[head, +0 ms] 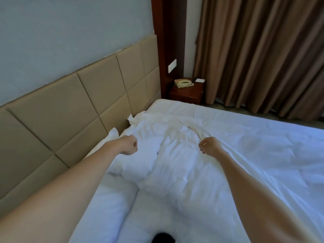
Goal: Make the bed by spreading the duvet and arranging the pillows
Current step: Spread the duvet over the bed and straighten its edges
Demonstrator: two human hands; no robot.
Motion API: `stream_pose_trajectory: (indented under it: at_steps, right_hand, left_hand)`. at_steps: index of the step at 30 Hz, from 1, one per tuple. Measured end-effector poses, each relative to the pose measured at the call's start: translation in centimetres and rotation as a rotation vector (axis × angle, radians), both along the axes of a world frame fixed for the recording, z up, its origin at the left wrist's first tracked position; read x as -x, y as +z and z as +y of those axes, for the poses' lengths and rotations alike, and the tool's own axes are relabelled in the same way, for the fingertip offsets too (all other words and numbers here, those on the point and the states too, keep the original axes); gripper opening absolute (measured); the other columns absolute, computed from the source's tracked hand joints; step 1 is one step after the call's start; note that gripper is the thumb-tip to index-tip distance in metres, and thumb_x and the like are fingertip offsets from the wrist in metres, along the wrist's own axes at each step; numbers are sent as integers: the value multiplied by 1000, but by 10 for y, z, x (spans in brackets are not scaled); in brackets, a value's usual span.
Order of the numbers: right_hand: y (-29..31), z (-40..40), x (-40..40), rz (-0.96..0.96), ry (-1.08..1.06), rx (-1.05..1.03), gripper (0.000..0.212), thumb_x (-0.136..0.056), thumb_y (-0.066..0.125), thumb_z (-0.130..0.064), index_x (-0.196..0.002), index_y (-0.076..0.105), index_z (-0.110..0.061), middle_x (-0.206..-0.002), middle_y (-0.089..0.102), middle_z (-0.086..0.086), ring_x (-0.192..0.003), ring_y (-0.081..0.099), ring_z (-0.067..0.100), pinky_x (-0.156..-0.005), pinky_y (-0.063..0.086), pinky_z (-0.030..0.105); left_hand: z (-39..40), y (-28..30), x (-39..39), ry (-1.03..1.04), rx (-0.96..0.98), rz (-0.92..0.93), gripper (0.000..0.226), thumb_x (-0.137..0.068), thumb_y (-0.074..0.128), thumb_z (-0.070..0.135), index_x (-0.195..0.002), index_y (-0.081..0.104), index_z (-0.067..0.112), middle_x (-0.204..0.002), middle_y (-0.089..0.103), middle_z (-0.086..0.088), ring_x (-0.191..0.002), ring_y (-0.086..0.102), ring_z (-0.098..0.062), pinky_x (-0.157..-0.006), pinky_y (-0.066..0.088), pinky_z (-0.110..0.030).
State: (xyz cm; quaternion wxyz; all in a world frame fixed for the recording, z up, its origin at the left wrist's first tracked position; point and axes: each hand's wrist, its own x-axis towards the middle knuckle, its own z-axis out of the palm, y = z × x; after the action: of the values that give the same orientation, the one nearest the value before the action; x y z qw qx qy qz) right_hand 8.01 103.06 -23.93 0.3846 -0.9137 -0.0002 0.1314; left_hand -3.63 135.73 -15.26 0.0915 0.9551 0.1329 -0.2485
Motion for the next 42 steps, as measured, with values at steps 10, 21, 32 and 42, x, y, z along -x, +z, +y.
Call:
stream_pose_trajectory:
  at_steps: [10, 21, 32, 42]
  right_hand:
    - [-13, -227, 245, 66, -240, 75, 22, -86, 63, -13, -66, 66, -21, -61, 70, 2, -53, 62, 17, -65, 58, 38]
    - [-42, -376, 338, 219, -168, 137, 17, -89, 59, -14, -73, 66, -16, -60, 68, 2, -52, 63, 14, -63, 56, 30]
    - [-23, -583, 419, 354, 4, 164, 12, -96, 57, -16, -90, 65, -8, -74, 69, 5, -59, 61, 14, -54, 48, 23]
    - [-9, -748, 480, 325, -72, 132, 13, -94, 58, -18, -85, 66, -14, -77, 69, 5, -71, 63, 17, -59, 50, 25]
  left_hand:
    - [-207, -45, 133, -181, 169, 125, 23, -92, 43, 13, -100, 62, 3, -88, 67, -19, -68, 65, -27, -58, 47, -29]
    - [-347, -127, 254, -34, 394, 275, 21, -97, 44, 20, -99, 59, 5, -93, 70, -15, -65, 63, -24, -57, 44, -29]
    - [-574, -100, 390, 56, 338, 342, 25, -97, 42, 20, -113, 54, 6, -103, 68, -14, -70, 64, -25, -62, 47, -29]
    - [-735, -67, 433, 27, 313, 226, 17, -93, 41, 17, -99, 54, 7, -95, 68, -15, -66, 61, -26, -58, 43, -26]
